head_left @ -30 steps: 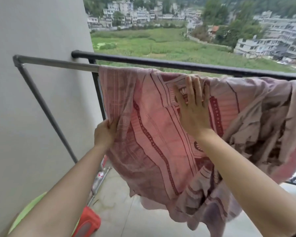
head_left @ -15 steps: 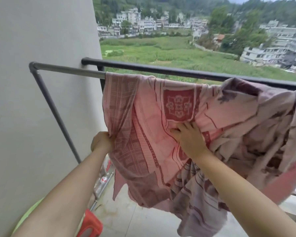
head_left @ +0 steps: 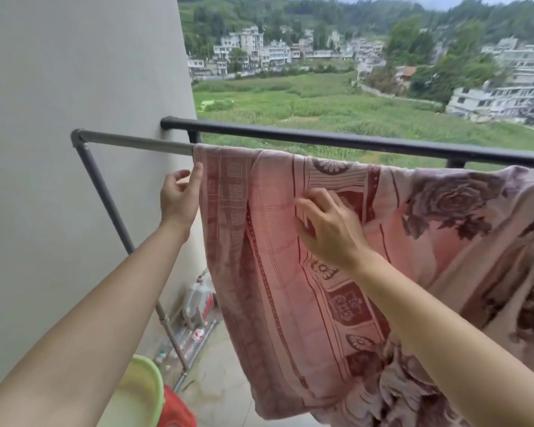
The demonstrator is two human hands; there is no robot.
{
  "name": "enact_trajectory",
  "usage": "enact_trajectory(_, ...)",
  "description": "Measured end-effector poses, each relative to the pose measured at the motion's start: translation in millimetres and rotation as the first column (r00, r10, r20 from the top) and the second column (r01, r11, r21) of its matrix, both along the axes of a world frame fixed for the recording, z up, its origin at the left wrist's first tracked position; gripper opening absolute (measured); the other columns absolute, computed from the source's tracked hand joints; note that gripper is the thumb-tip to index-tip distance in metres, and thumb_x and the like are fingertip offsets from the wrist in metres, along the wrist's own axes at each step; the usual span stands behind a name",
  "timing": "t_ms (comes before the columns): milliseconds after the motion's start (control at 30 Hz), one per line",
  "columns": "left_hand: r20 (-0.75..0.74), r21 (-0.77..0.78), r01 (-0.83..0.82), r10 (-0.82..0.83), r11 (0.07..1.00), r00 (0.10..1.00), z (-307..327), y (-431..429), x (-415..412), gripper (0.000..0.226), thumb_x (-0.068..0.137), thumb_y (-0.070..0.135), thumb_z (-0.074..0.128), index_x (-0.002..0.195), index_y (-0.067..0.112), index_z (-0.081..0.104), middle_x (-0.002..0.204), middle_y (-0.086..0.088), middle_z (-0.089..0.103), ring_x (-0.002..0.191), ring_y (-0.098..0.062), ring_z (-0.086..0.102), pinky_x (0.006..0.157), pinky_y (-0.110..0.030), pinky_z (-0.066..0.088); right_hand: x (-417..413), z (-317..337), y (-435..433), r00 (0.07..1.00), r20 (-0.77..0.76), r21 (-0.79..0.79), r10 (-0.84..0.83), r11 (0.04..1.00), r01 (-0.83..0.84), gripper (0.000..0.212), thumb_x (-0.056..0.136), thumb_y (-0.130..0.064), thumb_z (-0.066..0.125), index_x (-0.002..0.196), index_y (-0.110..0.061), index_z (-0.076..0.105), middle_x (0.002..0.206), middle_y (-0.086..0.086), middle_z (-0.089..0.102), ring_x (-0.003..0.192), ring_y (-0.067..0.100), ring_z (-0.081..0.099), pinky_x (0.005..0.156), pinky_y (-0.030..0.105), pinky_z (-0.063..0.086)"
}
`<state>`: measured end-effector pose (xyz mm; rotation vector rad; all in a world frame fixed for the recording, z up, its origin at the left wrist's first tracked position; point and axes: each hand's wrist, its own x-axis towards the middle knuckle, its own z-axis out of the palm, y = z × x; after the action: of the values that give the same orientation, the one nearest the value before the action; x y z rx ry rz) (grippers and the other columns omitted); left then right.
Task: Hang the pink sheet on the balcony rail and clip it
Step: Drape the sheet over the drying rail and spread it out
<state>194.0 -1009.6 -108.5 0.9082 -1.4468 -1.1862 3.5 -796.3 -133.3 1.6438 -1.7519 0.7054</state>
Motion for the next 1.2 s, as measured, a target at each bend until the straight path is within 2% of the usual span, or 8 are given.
enact_trajectory(167, -0.074, -0.108, 0.011, -0.020, 0.994, 0.997, 35.8, -24.1, -11.6, 0.015, 0.091, 0.038, 0.063, 0.086, 0.024, 0.066, 0.074, -0.002, 0.063, 0.070, -0.017, 0.058, 0.067, -0.033, 0.049, 6.6, 80.1, -38.1, 0.979, -0.116, -0.200, -0.168, 0.969, 0.143, 0.043, 0.096, -0.031, 0.050, 0.136, -0.013, 0.055, 0.143, 0.014, 0.049, 0.133, 0.030, 0.042, 0.110, 0.044, 0.030)
enact_trajectory(267, -0.153, 0.030, 0.107, -0.102, 0.994, 0.983, 47.7, -37.0, -14.0, 0.029, 0.085, 0.046, 0.062, 0.088, 0.017, 0.060, 0.074, -0.002, 0.060, 0.072, -0.023, 0.054, 0.068, -0.040, 0.044, 10.7, 116.0, -59.8, 0.977, 0.020, -0.023, -0.214, 0.976, 0.215, 0.048, 0.102, -0.035, 0.039, 0.144, -0.013, 0.046, 0.141, 0.011, 0.053, 0.125, 0.029, 0.052, 0.100, 0.044, 0.043)
enact_trajectory(367, -0.015, 0.062, 0.144, -0.144, 0.988, 0.989, 53.6, -44.6, -13.4, 0.041, 0.078, 0.057, 0.064, 0.080, 0.016, 0.059, 0.073, -0.002, 0.059, 0.065, -0.018, 0.053, 0.061, -0.032, 0.044, 12.4, 142.8, -84.7, 0.961, 0.202, 0.215, -0.191, 0.966, 0.147, 0.042, 0.106, -0.036, 0.034, 0.137, -0.016, 0.052, 0.129, 0.008, 0.062, 0.106, 0.025, 0.062, 0.073, 0.034, 0.049)
enact_trajectory(533, 0.086, 0.171, 0.334, -0.351, 0.927, 0.932, 58.3, -54.1, 3.7, 0.025, 0.088, 0.025, 0.070, 0.089, 0.000, 0.069, 0.074, -0.009, 0.069, 0.054, -0.015, 0.061, 0.050, -0.024, 0.051, 19.5, 170.8, -133.1, 0.917, 0.384, 0.484, -0.109, 0.870, -0.099, 0.033, 0.105, -0.026, 0.043, 0.132, -0.018, 0.061, 0.135, 0.003, 0.061, 0.122, 0.022, 0.056, 0.099, 0.032, 0.043)
enact_trajectory(733, -0.273, 0.127, 0.307, -0.264, 0.943, 0.925, 66.4, -100.9, 43.1, 0.012, 0.096, 0.017, 0.058, 0.097, 0.006, 0.064, 0.076, -0.005, 0.065, 0.057, -0.012, 0.061, 0.054, -0.023, 0.053, 40.2, 161.2, -208.2, 0.785, 0.604, 0.575, -0.139, 0.758, -0.309, 0.042, 0.098, -0.002, 0.043, 0.130, -0.020, 0.063, 0.140, 0.005, 0.057, 0.127, 0.023, 0.055, 0.111, 0.038, 0.043)
enact_trajectory(867, -0.394, 0.175, 0.292, -0.205, 0.940, 0.896, 64.7, -141.3, 82.6, 0.008, 0.096, 0.016, 0.057, 0.089, 0.017, 0.061, 0.079, -0.002, 0.063, 0.066, -0.013, 0.061, 0.063, -0.028, 0.053, 63.6, 155.2, -254.6, 0.748, 0.639, 0.671, -0.178, 0.605, -0.429, 0.044, 0.101, -0.007, 0.040, 0.136, -0.026, 0.059, 0.144, -0.001, 0.054, 0.131, 0.017, 0.051, 0.114, 0.036, 0.038)
enact_trajectory(1033, -0.391, 0.182, 0.241, -0.154, 0.953, 0.907, 58.3, -183.3, 124.0, 0.028, 0.098, 0.016, 0.053, 0.121, -0.001, 0.058, 0.106, -0.017, 0.064, 0.090, -0.023, 0.064, 0.082, -0.035, 0.056, 100.7, 159.3, -296.1, 0.797, 0.589, 0.692, -0.136, 0.594, -0.410, 0.041, 0.106, -0.036, 0.039, 0.142, -0.024, 0.054, 0.147, -0.005, 0.049, 0.129, 0.015, 0.051, 0.114, 0.032, 0.036)
enact_trajectory(1200, -0.228, 0.123, 0.134, -0.104, 0.983, 0.968, 60.8, -209.6, 140.9, 0.014, 0.096, 0.020, 0.059, 0.096, 0.008, 0.066, 0.091, -0.009, 0.068, 0.077, -0.018, 0.063, 0.068, -0.026, 0.054, 131.6, 152.3, -347.3, 0.874, 0.482, 0.718, -0.063, 0.600, -0.353, 0.046, 0.108, -0.038, 0.029, 0.147, -0.023, 0.047, 0.156, -0.003, 0.038, 0.143, 0.017, 0.035, 0.121, 0.034, 0.020)
